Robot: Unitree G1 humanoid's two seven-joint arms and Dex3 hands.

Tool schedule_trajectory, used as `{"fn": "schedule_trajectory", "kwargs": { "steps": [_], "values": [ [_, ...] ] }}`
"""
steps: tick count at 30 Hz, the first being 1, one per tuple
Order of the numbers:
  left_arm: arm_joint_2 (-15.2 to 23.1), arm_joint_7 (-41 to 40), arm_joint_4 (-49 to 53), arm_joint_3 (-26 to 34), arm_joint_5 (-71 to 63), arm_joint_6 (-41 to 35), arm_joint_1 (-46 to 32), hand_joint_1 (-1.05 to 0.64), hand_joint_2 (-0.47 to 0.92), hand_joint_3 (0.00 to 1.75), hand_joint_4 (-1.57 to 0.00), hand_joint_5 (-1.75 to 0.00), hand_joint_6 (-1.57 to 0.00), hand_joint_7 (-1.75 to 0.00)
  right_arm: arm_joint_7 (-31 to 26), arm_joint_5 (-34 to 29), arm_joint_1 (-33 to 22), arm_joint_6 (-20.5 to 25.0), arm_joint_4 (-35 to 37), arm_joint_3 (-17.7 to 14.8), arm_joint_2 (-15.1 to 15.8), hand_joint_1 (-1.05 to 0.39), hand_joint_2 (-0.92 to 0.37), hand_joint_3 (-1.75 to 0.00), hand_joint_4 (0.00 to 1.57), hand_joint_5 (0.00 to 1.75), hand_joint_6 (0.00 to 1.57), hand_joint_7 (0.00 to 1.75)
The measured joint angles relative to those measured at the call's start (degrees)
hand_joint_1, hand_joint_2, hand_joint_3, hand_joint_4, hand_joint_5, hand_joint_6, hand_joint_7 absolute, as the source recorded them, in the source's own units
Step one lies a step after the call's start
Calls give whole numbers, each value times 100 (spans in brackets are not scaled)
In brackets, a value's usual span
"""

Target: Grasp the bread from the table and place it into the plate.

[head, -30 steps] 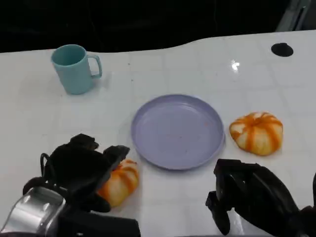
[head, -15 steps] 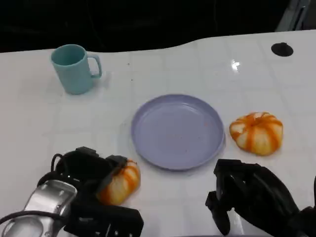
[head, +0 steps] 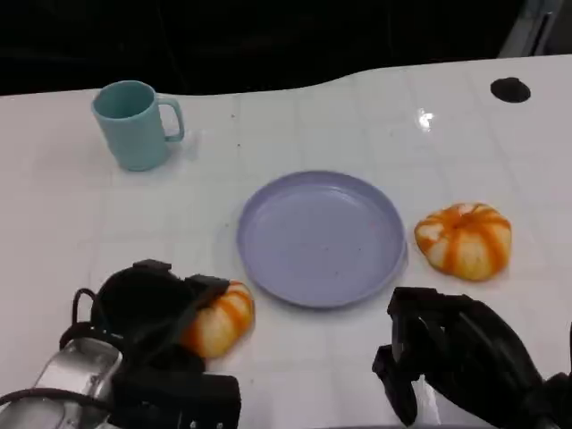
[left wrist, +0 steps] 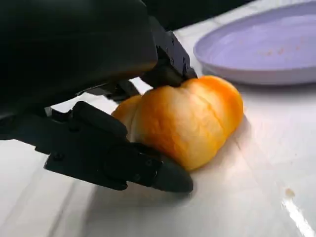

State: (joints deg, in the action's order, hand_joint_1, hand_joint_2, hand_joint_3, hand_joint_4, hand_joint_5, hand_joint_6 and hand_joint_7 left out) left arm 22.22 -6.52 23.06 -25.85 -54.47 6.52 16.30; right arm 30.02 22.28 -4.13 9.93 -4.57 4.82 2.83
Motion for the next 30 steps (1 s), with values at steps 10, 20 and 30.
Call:
{"fn": "schedule_trajectory", "kwargs": {
  "steps": [10,20,30],
  "values": [
    [52,-746,330,-212,-155,36,158,-33,92,49,-80,-175,-80,-108,0,-5,-6,0,-18,0,2,-92,-92,-35,122,164,103,147],
    [293,-717,-193,-197,-301,-341,28,-31,92,40,-82,-175,-69,-146,0,-3,-20,0,-39,-2,4,-93,-92,-35,122,164,103,147],
    [369,-477,-1256,139,-280,-934,-171,-28,78,56,-82,-175,-67,-162,-1,-1,-16,0,-38,-1,1,-93,-92,-33,122,163,104,145]
  ]
}}
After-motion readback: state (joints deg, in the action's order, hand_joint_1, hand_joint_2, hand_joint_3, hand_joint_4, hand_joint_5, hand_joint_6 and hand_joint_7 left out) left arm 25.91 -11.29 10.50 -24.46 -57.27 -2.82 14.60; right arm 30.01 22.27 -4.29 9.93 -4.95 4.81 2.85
